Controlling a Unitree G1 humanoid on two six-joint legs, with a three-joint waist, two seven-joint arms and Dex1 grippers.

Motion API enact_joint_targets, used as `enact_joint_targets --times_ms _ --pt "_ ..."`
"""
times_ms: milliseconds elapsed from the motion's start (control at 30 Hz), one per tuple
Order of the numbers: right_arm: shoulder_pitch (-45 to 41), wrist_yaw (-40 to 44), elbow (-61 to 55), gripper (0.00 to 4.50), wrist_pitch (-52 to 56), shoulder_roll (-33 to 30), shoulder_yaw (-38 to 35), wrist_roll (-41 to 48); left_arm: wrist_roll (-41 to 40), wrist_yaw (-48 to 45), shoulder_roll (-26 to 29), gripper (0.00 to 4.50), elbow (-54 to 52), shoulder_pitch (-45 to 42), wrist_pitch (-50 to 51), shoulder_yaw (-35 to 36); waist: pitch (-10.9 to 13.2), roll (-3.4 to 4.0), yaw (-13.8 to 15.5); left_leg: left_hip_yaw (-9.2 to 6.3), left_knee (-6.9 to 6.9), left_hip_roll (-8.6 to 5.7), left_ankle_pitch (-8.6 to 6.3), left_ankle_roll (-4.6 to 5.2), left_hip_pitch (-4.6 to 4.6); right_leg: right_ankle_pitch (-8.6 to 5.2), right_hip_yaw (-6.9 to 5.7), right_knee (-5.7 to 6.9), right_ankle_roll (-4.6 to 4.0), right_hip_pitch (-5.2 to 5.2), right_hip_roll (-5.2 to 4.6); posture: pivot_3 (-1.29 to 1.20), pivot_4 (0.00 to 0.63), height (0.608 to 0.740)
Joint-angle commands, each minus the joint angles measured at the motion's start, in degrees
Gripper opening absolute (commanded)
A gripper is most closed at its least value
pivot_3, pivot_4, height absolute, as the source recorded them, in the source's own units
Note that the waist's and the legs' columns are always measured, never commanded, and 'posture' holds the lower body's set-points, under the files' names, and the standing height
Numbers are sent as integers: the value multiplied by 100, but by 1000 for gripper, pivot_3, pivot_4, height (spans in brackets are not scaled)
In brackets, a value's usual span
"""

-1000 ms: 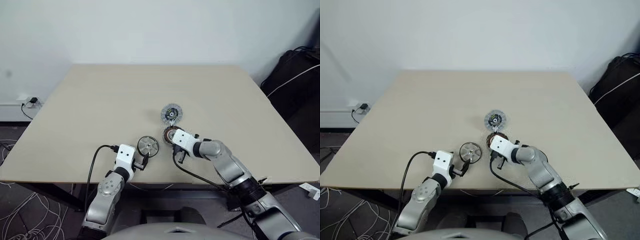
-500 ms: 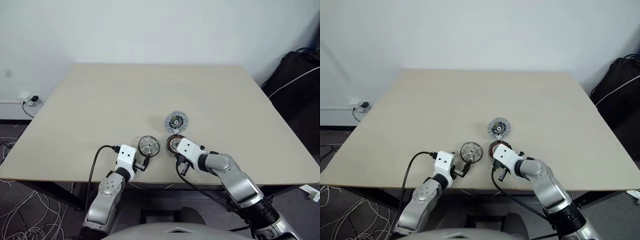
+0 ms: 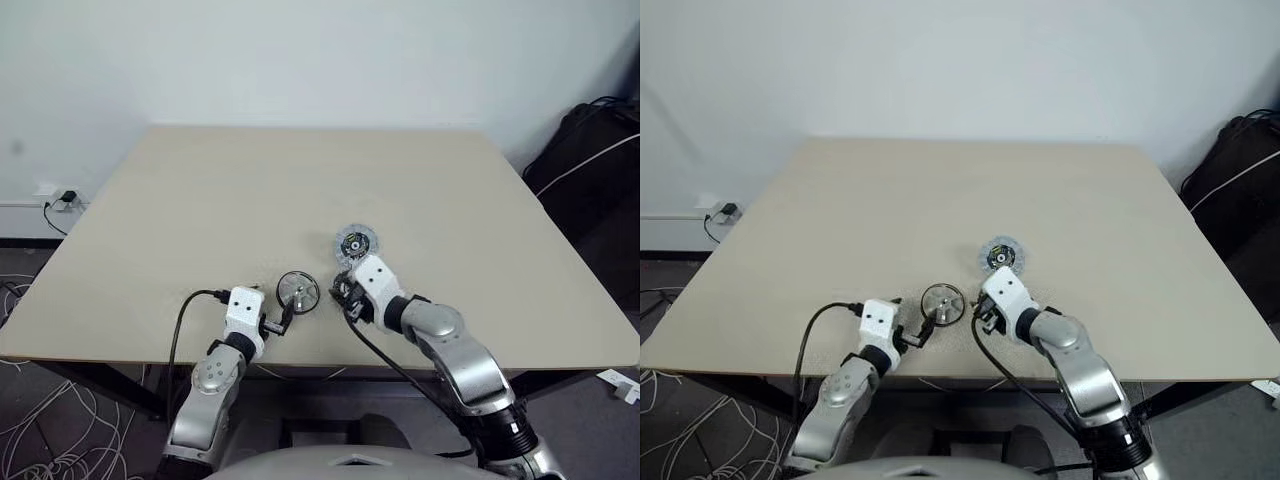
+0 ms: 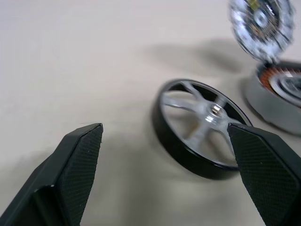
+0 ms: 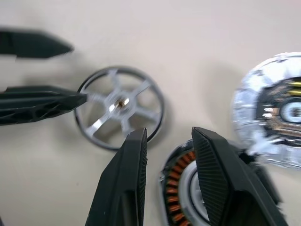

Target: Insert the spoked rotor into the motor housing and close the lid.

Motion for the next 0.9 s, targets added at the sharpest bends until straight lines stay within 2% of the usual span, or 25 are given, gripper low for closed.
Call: enact_joint_targets --times_ms 33,167,600,900 --pt "139 -238 -491 1627 -56 98 -291 217 -1055 -143 -291 4500 -470 -69 659 377 1 -1 0 -1 0 1 0 0 0 0 -1 1 0 0 0 0 0 740" --pt "383 -462 -706 1627 -1 169 -369 327 -1307 -235 -235 4500 -425 -207 1034 503 0 0 -14 -3 0 2 0 0 2 -15 -5 6 25 1 4 0 0 740" --pt "1344 -733 -1176 1627 -55 119 -421 600 -1961 -223 -340 4500 53 -774 2229 780 0 -3 -31 -3 14 -1 1 1 4 -15 -5 6 27 12 10 0 0 740" --pt "1656 -928 -1316 1627 -90 83 -582 696 -2321 -421 -481 4500 601 -1164 2462 1048 -2 -2 -33 -4 14 2 1 1 8 -15 -5 8 29 14 8 0 0 740"
